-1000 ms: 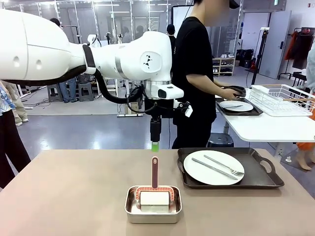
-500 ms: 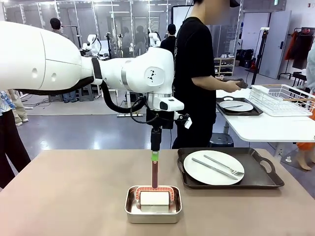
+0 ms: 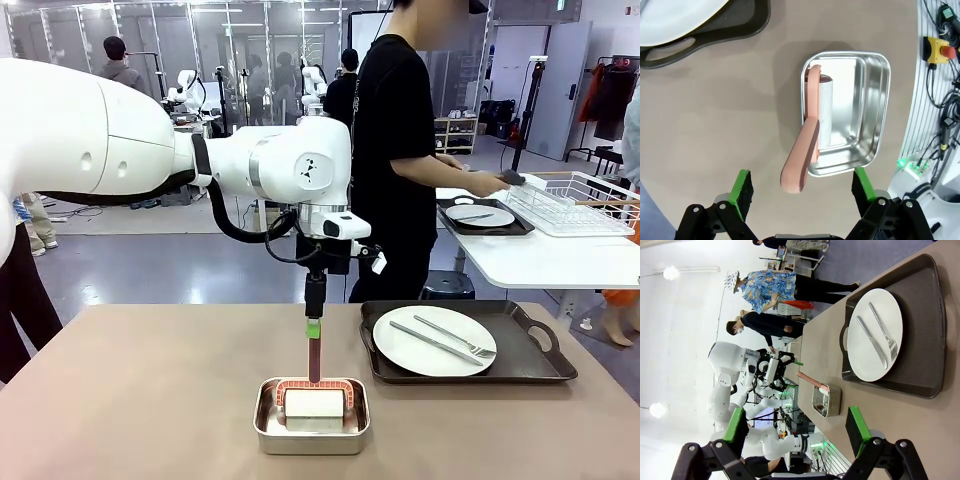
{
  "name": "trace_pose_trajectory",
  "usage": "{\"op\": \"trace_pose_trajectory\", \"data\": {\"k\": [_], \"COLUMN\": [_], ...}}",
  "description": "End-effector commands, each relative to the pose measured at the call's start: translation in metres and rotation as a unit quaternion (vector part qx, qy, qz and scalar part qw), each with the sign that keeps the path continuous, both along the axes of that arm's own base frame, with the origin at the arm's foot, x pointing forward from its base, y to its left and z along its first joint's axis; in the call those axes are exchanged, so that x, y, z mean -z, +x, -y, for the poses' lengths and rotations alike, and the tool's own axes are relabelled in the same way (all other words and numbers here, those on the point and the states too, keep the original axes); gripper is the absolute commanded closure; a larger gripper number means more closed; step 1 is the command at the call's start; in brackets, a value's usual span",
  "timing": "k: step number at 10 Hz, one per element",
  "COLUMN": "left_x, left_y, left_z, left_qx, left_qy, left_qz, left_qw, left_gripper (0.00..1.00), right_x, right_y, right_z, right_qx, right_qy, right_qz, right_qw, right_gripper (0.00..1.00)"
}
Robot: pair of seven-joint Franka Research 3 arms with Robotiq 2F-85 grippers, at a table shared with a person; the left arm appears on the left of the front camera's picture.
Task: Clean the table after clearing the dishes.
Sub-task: When the left (or right) Handle tray is removed, use the left hand (or right hand) to clean the left (or right) side of the table with the Lint Roller.
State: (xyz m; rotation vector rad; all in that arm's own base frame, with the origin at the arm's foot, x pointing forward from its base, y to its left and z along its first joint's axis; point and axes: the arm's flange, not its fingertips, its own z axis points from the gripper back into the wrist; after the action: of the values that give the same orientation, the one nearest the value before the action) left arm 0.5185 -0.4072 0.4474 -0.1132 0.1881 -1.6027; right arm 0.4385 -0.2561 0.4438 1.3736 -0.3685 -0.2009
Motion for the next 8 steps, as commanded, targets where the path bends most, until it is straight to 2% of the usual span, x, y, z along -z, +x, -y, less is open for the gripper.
{"op": "trace_pose_trajectory", "data": {"k": [1,8], "left_x": [0.011,0.053], "left_y": [-0.004,-0.011], "left_z": [-0.003,-0.003], "left_qx": [0.008,0.02], "left_qy": [-0.023,-0.032], "left_qz": [-0.013,-0.047], "left_qw": [1.0,0.998], "left_gripper": [0.0,0.0], "right_x": [-0.003,-0.003], "right_y": [-0.001,-0.001], "right_z": [-0.001,-0.001], "right_qx": [0.0,0.0], "right_qy": [-0.001,-0.001], "right_qz": [0.003,0.003], "right_qw": [1.0,1.0], "right_gripper": [0.0,0.0]}}
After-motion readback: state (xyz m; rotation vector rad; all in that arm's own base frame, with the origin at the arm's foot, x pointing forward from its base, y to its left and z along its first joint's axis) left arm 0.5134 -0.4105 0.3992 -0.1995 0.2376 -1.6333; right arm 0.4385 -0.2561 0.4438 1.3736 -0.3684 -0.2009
